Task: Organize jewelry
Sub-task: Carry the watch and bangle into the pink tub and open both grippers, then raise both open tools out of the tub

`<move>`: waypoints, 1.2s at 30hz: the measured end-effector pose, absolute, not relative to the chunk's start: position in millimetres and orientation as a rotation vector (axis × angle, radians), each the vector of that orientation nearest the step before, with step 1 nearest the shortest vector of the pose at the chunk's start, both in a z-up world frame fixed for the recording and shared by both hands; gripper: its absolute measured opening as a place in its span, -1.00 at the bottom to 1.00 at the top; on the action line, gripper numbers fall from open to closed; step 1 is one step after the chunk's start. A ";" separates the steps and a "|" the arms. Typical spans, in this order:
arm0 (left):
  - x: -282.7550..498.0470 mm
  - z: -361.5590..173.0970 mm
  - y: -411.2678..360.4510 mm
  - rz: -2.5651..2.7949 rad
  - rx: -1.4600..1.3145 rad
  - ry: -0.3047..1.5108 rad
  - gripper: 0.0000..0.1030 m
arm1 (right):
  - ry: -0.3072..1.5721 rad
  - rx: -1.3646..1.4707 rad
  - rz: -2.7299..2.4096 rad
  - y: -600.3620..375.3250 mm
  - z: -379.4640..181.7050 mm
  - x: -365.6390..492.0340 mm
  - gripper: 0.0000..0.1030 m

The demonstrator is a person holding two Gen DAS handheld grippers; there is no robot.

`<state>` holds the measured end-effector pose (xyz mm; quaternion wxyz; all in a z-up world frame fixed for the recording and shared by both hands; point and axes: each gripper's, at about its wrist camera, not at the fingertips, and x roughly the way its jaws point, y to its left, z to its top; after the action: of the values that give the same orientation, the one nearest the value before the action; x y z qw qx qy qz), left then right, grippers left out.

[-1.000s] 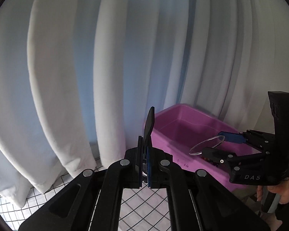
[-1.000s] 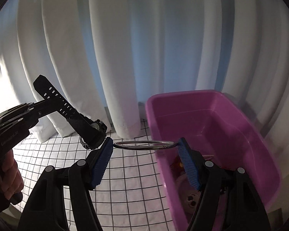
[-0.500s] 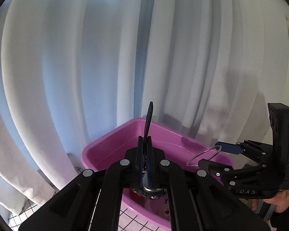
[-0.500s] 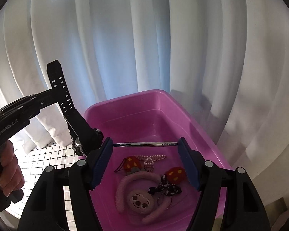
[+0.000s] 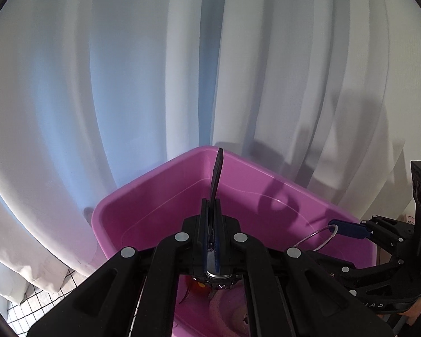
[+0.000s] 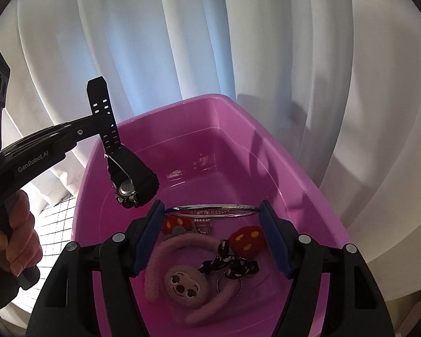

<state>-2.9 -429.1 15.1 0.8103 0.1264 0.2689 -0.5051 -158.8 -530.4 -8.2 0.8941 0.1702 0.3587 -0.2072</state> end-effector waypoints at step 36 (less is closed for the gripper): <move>16.8 13.1 -413.1 -0.778 0.280 0.683 0.82 | 0.826 0.386 -0.431 -529.9 -14.1 -144.9 0.48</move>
<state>16.8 -413.1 13.1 0.8597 0.1332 0.3253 -0.3706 -144.9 -529.9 -14.1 0.8757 0.1847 0.3955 -0.2064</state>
